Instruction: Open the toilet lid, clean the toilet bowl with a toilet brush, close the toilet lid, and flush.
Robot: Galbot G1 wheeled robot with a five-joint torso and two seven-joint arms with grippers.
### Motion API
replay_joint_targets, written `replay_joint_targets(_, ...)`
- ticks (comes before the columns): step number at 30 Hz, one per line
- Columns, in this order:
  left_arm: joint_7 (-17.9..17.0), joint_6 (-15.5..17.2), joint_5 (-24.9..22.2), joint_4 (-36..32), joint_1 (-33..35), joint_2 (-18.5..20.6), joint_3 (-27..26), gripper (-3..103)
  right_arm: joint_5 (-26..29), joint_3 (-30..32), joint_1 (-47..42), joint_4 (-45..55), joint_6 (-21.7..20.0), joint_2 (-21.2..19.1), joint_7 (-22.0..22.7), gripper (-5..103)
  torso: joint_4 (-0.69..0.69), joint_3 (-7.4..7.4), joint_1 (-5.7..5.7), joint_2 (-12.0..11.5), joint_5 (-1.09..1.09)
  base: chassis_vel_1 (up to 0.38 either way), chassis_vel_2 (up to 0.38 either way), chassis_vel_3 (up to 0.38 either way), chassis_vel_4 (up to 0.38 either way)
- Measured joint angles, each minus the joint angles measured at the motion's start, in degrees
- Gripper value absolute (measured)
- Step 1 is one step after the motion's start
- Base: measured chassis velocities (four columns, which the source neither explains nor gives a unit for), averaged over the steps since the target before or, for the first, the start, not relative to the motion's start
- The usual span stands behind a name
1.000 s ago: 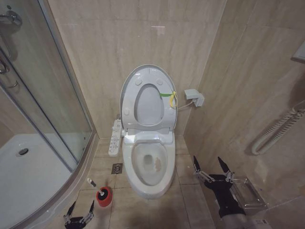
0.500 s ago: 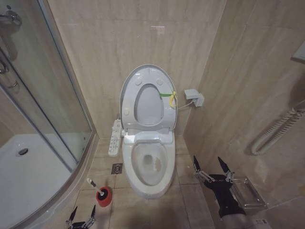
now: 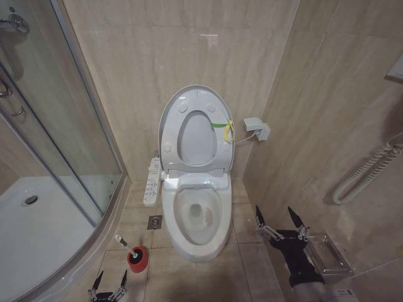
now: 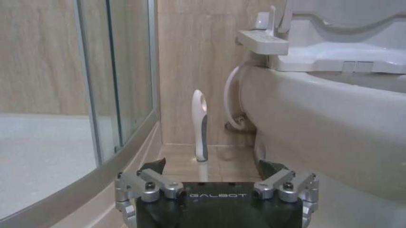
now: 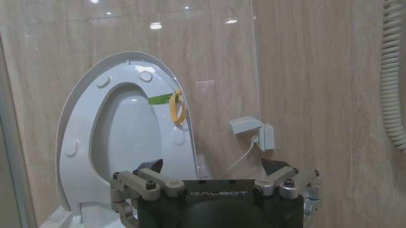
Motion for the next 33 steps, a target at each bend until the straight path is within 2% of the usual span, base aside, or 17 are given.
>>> replay_joint_targets(8,-0.03,0.0,-0.62,1.64,-1.7,0.79,0.0,98,0.0,0.0,0.0,0.0,0.0,0.0,0.0,100,0.01,0.0,0.0,0.0,0.01,0.0,0.0,0.0,0.0)
replay_joint_targets(20,1.88,0.49,0.53,9.89,-11.02,1.52,1.46,99,0.0,0.0,0.0,0.0,0.0,0.0,0.0,100,0.0,0.0,0.0,0.0,0.0,0.0,0.0,0.0,0.0)
replay_joint_targets(30,1.94,1.39,1.02,12.73,-14.81,2.49,1.31,102,0.0,0.0,0.0,0.0,0.0,0.0,0.0,100,0.01,0.0,0.0,0.0,0.0,0.0,0.0,0.0,0.0)
replay_joint_targets(33,2.32,1.39,1.04,13.6,-15.85,3.15,1.42,98,0.0,0.0,0.0,0.0,0.0,0.0,0.0,100,0.01,0.01,0.0,0.0,0.0,0.0,0.0,0.0,0.0)
